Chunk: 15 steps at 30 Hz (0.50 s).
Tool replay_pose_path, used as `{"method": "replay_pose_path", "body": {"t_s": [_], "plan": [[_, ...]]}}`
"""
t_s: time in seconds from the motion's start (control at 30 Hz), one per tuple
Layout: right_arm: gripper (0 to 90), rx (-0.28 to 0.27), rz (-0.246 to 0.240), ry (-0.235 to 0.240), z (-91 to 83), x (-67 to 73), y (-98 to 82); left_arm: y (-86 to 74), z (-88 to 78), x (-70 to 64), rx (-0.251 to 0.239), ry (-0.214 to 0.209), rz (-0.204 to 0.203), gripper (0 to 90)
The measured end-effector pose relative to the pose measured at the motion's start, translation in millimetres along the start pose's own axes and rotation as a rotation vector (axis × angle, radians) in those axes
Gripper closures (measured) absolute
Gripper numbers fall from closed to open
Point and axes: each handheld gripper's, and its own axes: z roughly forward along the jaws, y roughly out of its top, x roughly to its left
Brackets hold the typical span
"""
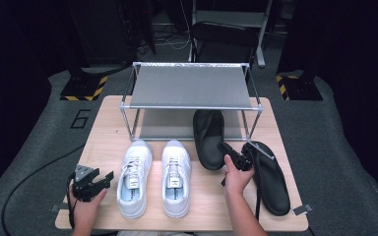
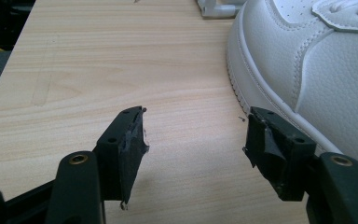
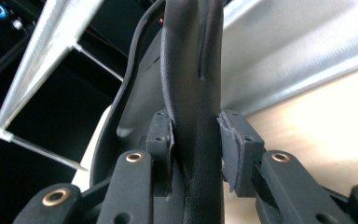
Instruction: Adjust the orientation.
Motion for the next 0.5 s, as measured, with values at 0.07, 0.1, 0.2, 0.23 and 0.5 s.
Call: {"method": "replay_pose_path", "body": {"t_s": [0.07, 0.1, 0.2, 0.23, 0.5], "plan": [[66.3, -0.009, 0.019, 0.014, 3.2, 1.2, 1.5, 0.1, -0.1, 0.1, -0.002, 0.000, 0.000, 36.7], [66.3, -0.008, 0.021, 0.008, 5.2, 3.2, 2.8, -0.2, 0.5, -0.2, -0.012, 0.006, -0.003, 36.7], [66.3, -0.007, 0.000, 0.003, 9.3, 7.8, 5.5, 0.4, -0.4, 0.4, 0.004, 0.000, -0.001, 36.7], [66.3, -0.013, 0.013, 0.009, 10.6, 9.1, 5.8, 0.4, -0.4, 0.3, 0.003, 0.000, -0.001, 36.7], [66.3, -0.001, 0.008, -0.004, 23.2, 12.6, 6.6, 0.4, 0.0, 0.9, 0.004, -0.004, -0.003, 36.9]]}}
